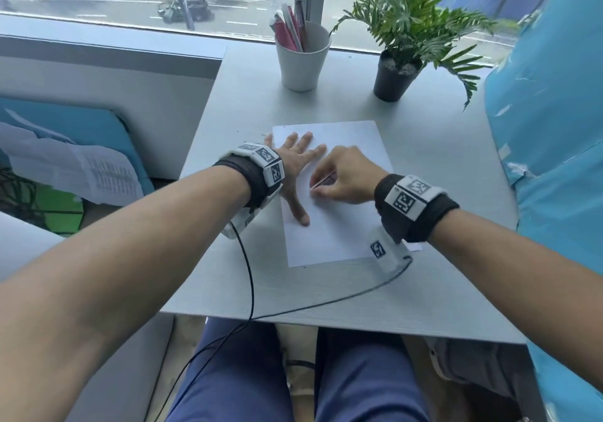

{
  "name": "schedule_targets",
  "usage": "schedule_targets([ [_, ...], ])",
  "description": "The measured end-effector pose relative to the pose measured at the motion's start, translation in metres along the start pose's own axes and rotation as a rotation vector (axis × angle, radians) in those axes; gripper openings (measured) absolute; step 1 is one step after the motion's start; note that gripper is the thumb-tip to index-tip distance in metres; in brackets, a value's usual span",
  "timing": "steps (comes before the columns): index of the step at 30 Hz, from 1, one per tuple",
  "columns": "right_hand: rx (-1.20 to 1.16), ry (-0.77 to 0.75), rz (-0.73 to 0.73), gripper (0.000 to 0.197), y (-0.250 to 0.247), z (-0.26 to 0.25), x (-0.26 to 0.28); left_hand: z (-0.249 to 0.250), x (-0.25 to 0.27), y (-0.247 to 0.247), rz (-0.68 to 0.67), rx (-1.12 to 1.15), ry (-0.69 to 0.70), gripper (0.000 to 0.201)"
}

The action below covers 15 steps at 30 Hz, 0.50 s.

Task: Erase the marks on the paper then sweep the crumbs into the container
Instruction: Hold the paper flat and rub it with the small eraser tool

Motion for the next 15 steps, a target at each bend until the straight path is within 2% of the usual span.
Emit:
schedule_targets([
  [1, 0.006, 0.026, 0.003, 0.011, -0.003, 0.004, -0.002, 0.0, -0.001, -0.001, -0.009, -0.011, -0.004, 0.163],
  [2, -0.01, 0.123, 0.048, 0.012, -0.009, 0.016, -0.007, 0.002, -0.001, -0.002, -0.019, -0.018, -0.008, 0.162],
  [4, -0.054, 0.268, 0.194, 0.013, -0.021, 0.033, -0.015, 0.006, -0.001, -0.004, -0.016, -0.035, -0.015, 0.162],
  [5, -0.053, 0.255, 0.212, 0.012, -0.018, 0.031, -0.016, 0.006, 0.0, -0.004, -0.019, -0.04, -0.019, 0.162],
  [8, 0.017, 0.017, 0.011, 0.01, 0.004, -0.006, -0.001, 0.003, -0.004, -0.002, -0.017, -0.049, -0.023, 0.166],
  [9, 0.028, 0.004, -0.008, 0.009, 0.004, -0.005, 0.0, 0.002, -0.004, -0.002, -0.016, -0.053, -0.023, 0.166],
  [10, 0.023, 0.074, 0.019, 0.008, -0.003, 0.005, -0.004, 0.003, -0.003, -0.001, -0.021, -0.051, -0.023, 0.165],
  [12, -0.029, 0.232, 0.171, 0.014, -0.02, 0.031, -0.013, 0.006, -0.002, -0.003, -0.015, -0.049, -0.024, 0.162],
  [13, -0.022, 0.248, 0.207, 0.015, -0.02, 0.033, -0.014, 0.008, 0.0, -0.004, -0.018, -0.055, -0.029, 0.162],
  [15, 0.012, 0.128, 0.106, 0.013, -0.005, 0.012, -0.007, 0.01, -0.001, -0.004, -0.037, -0.063, -0.049, 0.163],
])
Point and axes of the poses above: each hand's wrist, its own x-axis away from the middle knuckle, its own y-axis out of the palm, z = x × y, the point moved 3 cm from there along -x, towards the middle knuckle, and after that the axes turned 9 degrees about x, right-handed, at the moved point
